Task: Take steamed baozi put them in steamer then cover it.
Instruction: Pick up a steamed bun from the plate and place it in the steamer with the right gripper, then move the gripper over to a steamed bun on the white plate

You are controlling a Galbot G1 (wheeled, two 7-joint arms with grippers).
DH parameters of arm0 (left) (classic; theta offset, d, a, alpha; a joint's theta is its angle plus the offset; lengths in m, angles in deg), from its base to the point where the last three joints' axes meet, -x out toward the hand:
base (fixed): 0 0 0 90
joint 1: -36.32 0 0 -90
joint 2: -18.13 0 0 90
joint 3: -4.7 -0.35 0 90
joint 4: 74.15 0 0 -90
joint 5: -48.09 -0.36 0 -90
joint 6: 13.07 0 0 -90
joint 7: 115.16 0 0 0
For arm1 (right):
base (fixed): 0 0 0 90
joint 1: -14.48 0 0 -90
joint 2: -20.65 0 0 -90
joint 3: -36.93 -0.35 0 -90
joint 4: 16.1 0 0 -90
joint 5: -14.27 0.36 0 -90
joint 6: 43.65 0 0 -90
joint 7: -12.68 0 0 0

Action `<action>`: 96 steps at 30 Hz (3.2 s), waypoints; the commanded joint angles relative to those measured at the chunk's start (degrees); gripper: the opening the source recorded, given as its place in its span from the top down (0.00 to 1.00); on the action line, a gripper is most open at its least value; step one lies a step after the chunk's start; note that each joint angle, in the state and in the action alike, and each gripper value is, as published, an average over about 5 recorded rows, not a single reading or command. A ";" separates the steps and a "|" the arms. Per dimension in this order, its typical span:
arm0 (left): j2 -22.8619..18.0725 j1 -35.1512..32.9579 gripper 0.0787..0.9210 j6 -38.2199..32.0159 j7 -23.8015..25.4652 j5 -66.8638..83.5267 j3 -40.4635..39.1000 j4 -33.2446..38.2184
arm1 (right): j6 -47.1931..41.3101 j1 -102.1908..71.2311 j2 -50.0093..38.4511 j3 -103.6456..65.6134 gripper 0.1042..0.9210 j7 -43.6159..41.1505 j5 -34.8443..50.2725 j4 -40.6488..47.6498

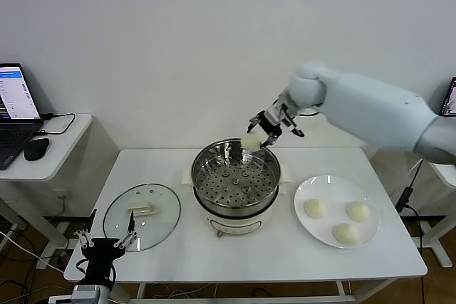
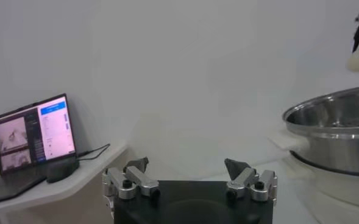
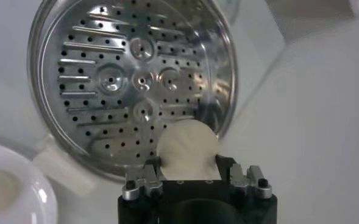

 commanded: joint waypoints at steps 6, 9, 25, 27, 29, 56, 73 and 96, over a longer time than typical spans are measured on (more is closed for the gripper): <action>-0.05 0.44 0.12 -0.10 -0.06 0.31 0.82 -1.07 | 17.04 -6.06 9.34 1.68 0.41 5.43 -16.24 8.50; -0.03 0.65 0.12 -0.06 -0.10 0.29 0.78 -1.39 | 18.42 -7.57 10.01 0.86 0.40 6.19 -18.51 9.93; -0.36 1.10 0.12 -0.07 -0.12 0.24 0.27 -1.79 | 24.51 -11.18 13.53 -4.05 0.39 10.11 -30.44 18.72; -0.46 1.10 0.12 -0.07 -0.13 0.22 0.17 -1.73 | 24.72 -11.08 13.67 -4.17 0.37 10.60 -29.84 18.77; -0.52 1.10 0.12 -0.05 -0.13 0.18 0.11 -1.64 | 24.58 -10.57 13.61 -4.26 0.32 10.88 -28.64 18.16; 2.79 1.77 0.12 2.57 0.53 1.38 -1.42 -0.01 | -33.54 15.63 -39.21 13.48 0.12 -2.30 11.20 -36.91; 2.00 2.29 0.12 2.53 0.35 0.06 -2.14 -1.69 | -28.59 -22.21 -43.55 -12.28 0.12 -3.45 -4.17 -31.60; 1.91 2.05 0.12 2.45 0.21 -0.14 -1.04 -2.88 | -25.27 -35.81 -22.64 -23.19 0.12 -1.94 -8.32 -7.24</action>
